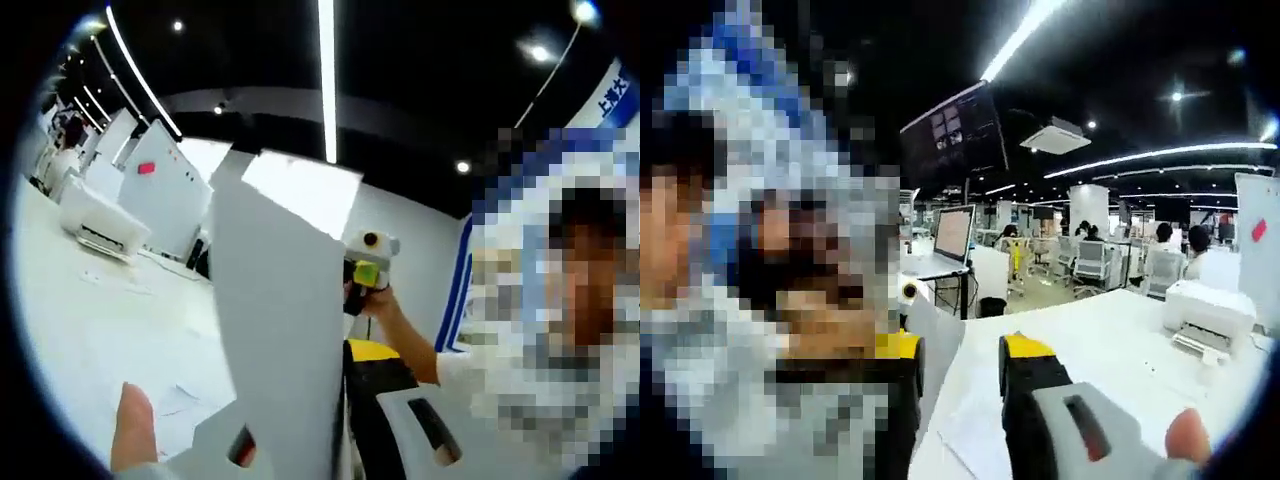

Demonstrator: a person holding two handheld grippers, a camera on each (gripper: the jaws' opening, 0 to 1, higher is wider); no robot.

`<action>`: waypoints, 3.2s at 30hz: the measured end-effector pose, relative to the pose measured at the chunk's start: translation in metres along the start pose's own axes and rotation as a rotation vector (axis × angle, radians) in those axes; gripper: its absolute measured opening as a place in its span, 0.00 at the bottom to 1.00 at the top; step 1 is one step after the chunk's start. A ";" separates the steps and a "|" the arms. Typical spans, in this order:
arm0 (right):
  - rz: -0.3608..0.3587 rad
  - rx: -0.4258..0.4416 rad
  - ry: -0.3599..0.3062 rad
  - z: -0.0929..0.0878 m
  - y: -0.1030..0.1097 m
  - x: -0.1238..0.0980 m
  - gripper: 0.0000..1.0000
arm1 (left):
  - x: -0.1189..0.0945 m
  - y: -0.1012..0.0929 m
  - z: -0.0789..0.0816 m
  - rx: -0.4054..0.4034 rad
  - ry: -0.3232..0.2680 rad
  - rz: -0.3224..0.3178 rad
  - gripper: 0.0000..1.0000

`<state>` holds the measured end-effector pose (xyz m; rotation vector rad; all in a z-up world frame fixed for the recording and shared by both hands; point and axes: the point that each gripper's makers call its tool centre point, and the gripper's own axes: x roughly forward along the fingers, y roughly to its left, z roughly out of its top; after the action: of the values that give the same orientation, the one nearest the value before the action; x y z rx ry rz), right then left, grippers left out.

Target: Organize the stack of printing papers by aligning and flattening the scattered papers on the table

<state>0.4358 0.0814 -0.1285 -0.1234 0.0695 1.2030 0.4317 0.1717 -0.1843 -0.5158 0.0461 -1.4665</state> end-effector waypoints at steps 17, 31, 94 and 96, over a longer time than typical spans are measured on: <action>-0.208 -0.107 0.116 -0.070 -0.026 -0.042 0.23 | -0.051 0.008 -0.050 -0.160 -0.035 0.109 0.05; -0.452 -0.120 0.175 -0.132 -0.051 -0.074 0.24 | -0.066 0.021 -0.065 -0.157 -0.024 0.105 0.05; -0.415 0.179 0.326 -0.241 -0.007 -0.039 0.46 | -0.070 0.027 -0.073 -0.172 -0.006 0.126 0.06; -0.418 0.183 0.326 -0.242 -0.009 -0.039 0.44 | -0.070 0.027 -0.073 -0.172 -0.007 0.124 0.06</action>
<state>0.4332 0.0098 -0.3630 -0.1637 0.4183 0.7460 0.4232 0.2164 -0.2784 -0.6465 0.1974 -1.3461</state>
